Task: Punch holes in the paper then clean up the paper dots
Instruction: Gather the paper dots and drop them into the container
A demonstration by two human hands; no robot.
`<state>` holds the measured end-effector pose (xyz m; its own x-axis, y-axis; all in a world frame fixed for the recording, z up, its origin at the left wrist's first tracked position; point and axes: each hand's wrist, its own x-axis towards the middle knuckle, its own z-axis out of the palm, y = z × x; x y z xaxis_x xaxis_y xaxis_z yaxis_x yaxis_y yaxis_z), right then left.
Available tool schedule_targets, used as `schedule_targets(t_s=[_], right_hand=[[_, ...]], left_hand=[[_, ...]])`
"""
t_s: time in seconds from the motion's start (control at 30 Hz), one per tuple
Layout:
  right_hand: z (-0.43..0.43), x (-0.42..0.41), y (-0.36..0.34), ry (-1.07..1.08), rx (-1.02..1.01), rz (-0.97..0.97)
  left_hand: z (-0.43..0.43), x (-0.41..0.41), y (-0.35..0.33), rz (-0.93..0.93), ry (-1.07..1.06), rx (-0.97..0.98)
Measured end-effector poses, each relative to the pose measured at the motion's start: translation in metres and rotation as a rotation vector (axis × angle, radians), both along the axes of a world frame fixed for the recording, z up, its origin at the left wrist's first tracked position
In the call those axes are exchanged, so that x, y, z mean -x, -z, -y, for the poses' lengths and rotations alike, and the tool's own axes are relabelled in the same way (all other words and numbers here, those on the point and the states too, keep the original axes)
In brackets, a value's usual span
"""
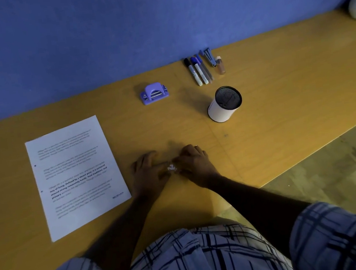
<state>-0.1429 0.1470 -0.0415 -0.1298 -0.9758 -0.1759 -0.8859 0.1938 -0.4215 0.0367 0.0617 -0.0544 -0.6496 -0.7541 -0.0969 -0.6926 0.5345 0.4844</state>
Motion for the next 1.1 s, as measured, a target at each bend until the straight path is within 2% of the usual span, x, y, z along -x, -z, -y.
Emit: schedule_targets(t_s=[0.07,0.23,0.73,1.1], right_hand=[[0.003,0.002,-0.001,-0.003,-0.007,0.028],[0.007,0.008,-0.002,-0.052,0.042,0.034],[0.009,0.007,0.014,-0.006,0.206,0.149],[0.008,-0.004,0.021,-0.045,0.155,0.009]], left_hand=[[0.001,0.006,0.000,-0.048,-0.063,-0.013],[0.004,0.011,0.003,-0.090,-0.069,-0.027],[-0.001,0.012,0.016,-0.092,0.002,0.139],[0.000,0.018,0.011,-0.027,0.043,0.112]])
